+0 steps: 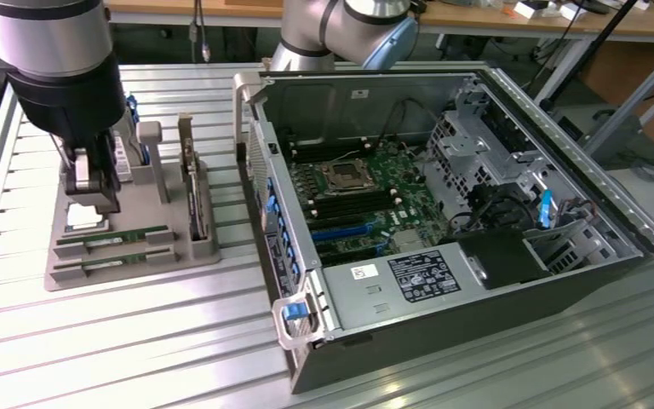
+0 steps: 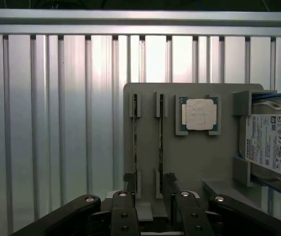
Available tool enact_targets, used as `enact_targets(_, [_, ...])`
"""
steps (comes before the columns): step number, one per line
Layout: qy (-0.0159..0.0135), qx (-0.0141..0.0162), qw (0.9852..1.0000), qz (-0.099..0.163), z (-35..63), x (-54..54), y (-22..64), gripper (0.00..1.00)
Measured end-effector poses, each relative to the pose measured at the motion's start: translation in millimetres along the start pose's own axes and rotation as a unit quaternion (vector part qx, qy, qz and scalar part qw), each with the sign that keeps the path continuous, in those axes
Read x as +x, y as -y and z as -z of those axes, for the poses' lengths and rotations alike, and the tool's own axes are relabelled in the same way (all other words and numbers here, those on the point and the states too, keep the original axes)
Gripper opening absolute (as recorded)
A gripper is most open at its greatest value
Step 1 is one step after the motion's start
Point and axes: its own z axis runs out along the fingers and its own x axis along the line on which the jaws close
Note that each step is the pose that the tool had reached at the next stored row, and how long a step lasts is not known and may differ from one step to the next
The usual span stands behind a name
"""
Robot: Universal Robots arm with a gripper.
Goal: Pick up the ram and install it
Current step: 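Pick up the ram and move it above insertion slot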
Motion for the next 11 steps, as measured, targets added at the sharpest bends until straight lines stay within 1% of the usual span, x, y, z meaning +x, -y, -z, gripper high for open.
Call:
enact_targets(6, [-0.0007,0.0000,1.0000,0.000,-2.5,8.2,0.1,0.36])
enact_targets(11, [-0.0019,0.0000,1.0000,0.000,-4.2,10.2,0.4,0.36])
